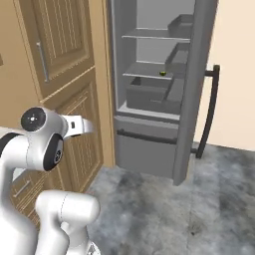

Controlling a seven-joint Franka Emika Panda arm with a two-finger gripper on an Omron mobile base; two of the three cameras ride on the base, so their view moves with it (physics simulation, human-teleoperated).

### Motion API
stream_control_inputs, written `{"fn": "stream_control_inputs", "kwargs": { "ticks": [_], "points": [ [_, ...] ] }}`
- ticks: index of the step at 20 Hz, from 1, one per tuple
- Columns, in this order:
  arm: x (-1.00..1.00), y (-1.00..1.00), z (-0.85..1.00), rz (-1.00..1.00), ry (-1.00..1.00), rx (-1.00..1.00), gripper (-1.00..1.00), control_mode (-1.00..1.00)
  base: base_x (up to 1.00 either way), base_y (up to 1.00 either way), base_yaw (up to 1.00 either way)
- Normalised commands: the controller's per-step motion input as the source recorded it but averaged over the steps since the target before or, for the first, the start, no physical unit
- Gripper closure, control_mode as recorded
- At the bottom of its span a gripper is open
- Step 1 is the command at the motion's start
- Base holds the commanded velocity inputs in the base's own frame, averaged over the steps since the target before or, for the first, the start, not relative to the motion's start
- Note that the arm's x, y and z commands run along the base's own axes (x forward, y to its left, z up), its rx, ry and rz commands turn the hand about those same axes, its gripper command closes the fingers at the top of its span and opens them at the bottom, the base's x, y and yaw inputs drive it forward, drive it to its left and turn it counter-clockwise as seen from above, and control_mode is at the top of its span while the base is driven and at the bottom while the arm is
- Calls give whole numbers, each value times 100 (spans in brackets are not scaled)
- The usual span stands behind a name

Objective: Pick the banana and kiwi from the fridge and place them inside the tupperware on the counter.

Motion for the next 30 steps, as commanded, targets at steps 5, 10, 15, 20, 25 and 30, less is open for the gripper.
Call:
{"fn": "stream_control_inputs", "kwargs": {
  "ticks": [5,10,15,20,25,30],
  "points": [
    [0,0,0,0,0,0,-100,100,31,58,-43],
    [0,0,0,0,0,0,-100,100,37,22,-34],
    [0,0,0,0,0,0,-100,100,65,20,-13],
    [0,0,0,0,0,0,-100,100,80,35,-5],
    [0,0,0,0,0,0,-100,100,75,26,-3],
    [0,0,0,0,0,0,-100,100,73,14,-1]
  ]
}}
